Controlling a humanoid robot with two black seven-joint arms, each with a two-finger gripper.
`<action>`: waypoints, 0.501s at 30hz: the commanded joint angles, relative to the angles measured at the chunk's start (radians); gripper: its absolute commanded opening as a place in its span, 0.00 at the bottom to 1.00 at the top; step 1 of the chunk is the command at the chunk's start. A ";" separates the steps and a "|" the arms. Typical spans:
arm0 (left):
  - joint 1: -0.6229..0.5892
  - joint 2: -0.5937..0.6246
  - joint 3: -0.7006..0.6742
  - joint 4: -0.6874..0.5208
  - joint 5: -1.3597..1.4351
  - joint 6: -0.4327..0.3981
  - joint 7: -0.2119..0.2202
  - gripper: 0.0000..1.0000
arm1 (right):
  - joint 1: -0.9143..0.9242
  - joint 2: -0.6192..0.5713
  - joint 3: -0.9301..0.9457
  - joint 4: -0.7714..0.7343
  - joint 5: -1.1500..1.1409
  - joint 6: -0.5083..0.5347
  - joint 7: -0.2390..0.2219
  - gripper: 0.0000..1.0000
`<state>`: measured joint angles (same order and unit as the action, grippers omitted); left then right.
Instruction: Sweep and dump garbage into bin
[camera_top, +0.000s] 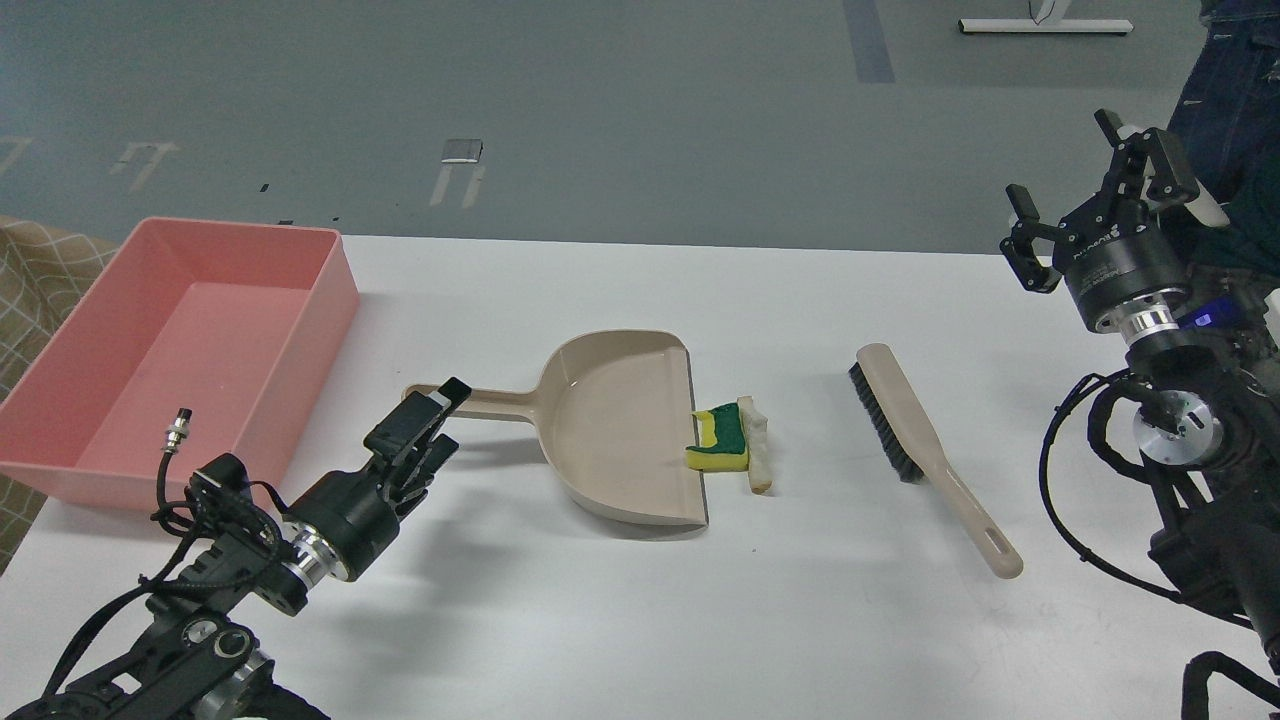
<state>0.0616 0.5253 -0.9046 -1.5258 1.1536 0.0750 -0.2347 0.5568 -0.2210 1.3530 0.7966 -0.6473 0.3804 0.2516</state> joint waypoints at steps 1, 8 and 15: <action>-0.032 -0.010 0.032 0.024 0.000 0.025 0.002 0.98 | 0.000 -0.001 0.001 0.000 0.000 0.000 0.000 1.00; -0.063 -0.042 0.036 0.081 0.000 0.040 0.002 0.98 | -0.001 -0.001 0.003 0.001 0.001 0.000 0.000 1.00; -0.081 -0.059 0.036 0.137 0.000 0.042 -0.002 0.98 | -0.003 -0.001 0.003 0.001 0.001 0.000 0.000 1.00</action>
<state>-0.0164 0.4705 -0.8682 -1.4090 1.1536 0.1149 -0.2341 0.5538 -0.2224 1.3560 0.7978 -0.6458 0.3804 0.2515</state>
